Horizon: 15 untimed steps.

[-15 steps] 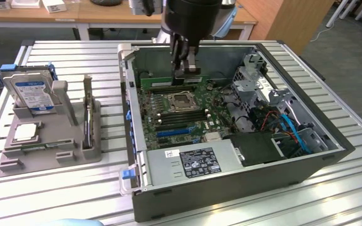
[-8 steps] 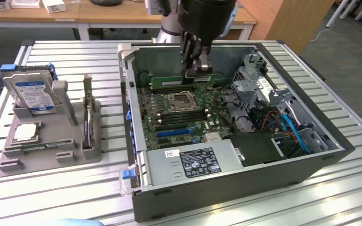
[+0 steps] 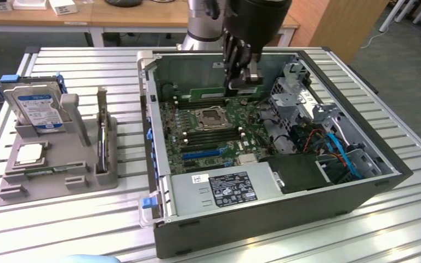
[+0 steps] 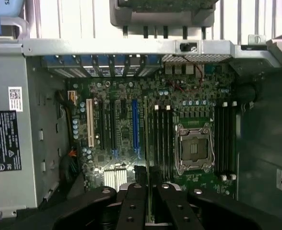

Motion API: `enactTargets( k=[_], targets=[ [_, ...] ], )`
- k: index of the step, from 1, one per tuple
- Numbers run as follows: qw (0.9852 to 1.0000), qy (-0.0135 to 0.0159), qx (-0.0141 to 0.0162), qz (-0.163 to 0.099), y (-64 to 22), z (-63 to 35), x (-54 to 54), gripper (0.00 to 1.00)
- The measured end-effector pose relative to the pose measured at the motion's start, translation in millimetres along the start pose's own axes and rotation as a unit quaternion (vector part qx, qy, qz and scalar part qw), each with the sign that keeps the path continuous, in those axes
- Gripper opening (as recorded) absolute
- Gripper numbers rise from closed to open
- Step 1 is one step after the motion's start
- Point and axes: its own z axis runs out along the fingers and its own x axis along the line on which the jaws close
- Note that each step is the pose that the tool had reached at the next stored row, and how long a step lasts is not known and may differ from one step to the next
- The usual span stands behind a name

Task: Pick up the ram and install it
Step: 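Pick up the ram and move it above insertion slot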

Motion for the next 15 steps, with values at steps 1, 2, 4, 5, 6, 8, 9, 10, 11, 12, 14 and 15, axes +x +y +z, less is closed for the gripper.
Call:
enactTargets(
  k=[1,2,4,5,6,8,9,10,11,12,14,15],
  targets=[
    [1.0000,-0.0003,0.0000,0.000,-2.6,0.0,-0.1,0.14],
    [1.0000,-0.0005,0.0000,0.000,-5.2,0.0,-0.3,0.14],
    [1.0000,-0.0007,-0.0001,0.000,-9.3,-0.1,-0.5,0.14],
    [1.0000,-0.0009,0.0000,0.000,-10.7,-0.1,-0.5,0.14],
    [1.0000,-0.0010,0.0000,0.000,-11.0,-0.1,-0.6,0.14],
    [1.0000,-0.0012,0.0000,0.000,-11.0,-0.1,-0.6,0.14],
    [1.0000,-0.0012,-0.0001,0.000,-11.0,-0.1,-0.7,0.14],
    [1.0000,-0.0012,0.0004,0.000,-11.0,0.1,-1.4,0.14],
    [1.0000,-0.0012,0.0011,0.000,-10.9,0.2,-2.6,0.14],
    [1.0000,-0.0013,0.0019,0.000,-11.0,0.4,-4.2,0.14],
    [1.0000,-0.0014,0.0034,0.000,-11.0,1.1,-8.7,0.14],
    [1.0000,-0.0014,0.0041,0.000,-11.1,1.3,-10.9,0.14]
  ],
)
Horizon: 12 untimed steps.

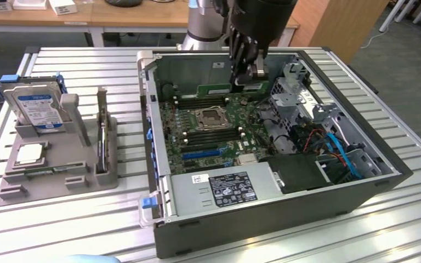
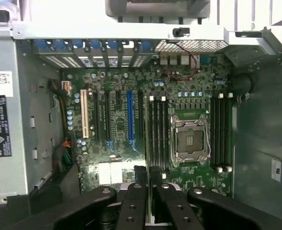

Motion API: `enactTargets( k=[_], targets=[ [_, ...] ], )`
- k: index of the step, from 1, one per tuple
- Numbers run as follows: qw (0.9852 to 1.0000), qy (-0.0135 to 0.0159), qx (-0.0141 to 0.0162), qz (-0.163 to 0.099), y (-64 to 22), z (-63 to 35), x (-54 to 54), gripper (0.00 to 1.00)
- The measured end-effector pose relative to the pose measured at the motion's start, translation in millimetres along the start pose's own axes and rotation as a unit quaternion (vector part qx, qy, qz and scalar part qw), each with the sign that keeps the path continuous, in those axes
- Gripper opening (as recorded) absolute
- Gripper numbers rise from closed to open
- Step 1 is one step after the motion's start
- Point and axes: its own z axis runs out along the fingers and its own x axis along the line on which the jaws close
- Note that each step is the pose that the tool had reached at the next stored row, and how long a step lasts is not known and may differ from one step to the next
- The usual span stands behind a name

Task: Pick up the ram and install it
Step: 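Pick up the ram and move it above insertion slot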

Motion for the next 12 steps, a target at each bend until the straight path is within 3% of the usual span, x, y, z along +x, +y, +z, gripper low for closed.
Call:
enactTargets(
  k=[5,10,12],
  targets=[
    [1.0000,-0.0003,0.0034,0.000,-1.1,1.2,-9.0,0.14],
    [1.0000,-0.0010,0.0088,-0.001,-1.5,1.8,-13.9,0.14],
    [1.0000,-0.0012,0.0092,-0.001,-1.6,1.9,-14.0,0.14]
  ],
)
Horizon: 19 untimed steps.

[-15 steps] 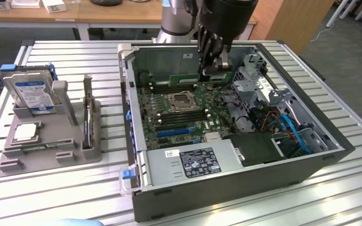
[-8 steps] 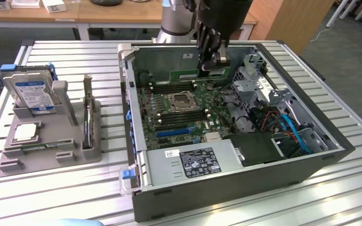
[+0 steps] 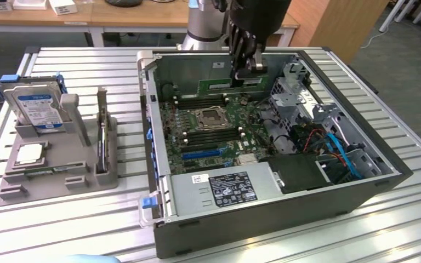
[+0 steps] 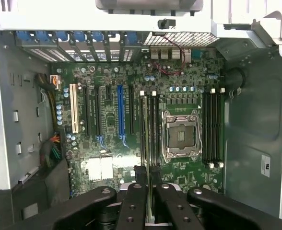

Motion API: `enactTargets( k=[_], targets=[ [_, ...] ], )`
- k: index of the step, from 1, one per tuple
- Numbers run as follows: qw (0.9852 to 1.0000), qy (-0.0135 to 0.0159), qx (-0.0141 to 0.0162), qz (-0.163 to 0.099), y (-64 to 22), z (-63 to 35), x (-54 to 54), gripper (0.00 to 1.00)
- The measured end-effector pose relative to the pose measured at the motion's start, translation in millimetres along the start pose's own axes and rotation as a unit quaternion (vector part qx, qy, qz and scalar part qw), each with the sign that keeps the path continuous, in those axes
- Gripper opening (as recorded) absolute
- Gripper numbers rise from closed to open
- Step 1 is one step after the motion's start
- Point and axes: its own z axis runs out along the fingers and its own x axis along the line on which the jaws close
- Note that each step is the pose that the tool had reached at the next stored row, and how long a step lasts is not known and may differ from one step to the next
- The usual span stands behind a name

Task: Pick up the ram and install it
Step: 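Pick up the ram and move it above insertion slot, then insert the ram into the slot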

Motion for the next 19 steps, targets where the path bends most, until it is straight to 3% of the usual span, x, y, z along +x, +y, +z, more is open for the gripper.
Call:
enactTargets(
  k=[13,14,17,19],
  targets=[
    [1.0000,0.0000,0.0005,0.000,0.5,0.2,-0.1,0.14],
    [1.0000,0.0002,-0.0007,0.000,0.5,0.7,-0.8,0.14],
    [1.0000,0.0010,-0.0087,0.002,0.7,3.1,-3.8,0.14],
    [0.9999,0.0012,-0.0092,0.004,0.9,4.8,-6.9,0.14]
  ],
)
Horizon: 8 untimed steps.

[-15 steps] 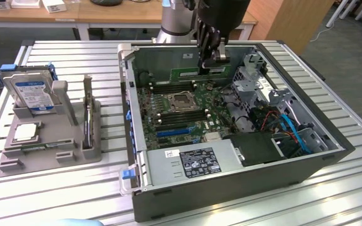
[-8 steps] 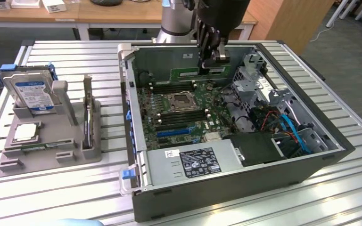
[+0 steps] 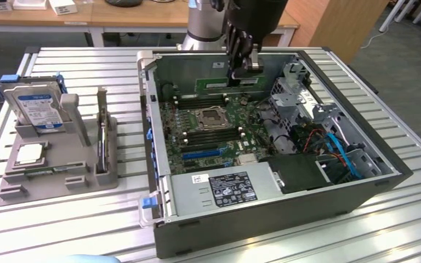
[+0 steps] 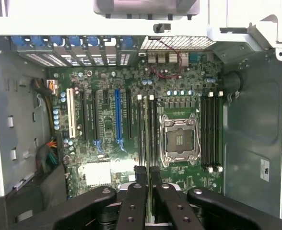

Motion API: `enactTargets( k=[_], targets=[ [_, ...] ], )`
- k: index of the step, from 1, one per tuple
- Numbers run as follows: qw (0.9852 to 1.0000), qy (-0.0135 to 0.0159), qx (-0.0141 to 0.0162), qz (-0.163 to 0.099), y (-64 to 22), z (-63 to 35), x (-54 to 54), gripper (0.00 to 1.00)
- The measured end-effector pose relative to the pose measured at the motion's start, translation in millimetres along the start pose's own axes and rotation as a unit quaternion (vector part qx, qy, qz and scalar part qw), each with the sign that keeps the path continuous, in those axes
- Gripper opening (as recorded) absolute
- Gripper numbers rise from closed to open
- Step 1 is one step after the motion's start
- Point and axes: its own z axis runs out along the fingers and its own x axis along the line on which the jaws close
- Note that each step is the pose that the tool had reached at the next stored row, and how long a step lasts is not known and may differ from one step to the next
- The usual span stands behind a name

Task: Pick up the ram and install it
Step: 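Insert the ram into the slot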

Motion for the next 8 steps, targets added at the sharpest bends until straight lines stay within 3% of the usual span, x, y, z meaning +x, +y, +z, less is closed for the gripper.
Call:
enactTargets(
  k=[8],
  targets=[
    [1.0000,0.0000,0.0000,0.001,0.2,1.2,-3.4,0.14]
  ],
)
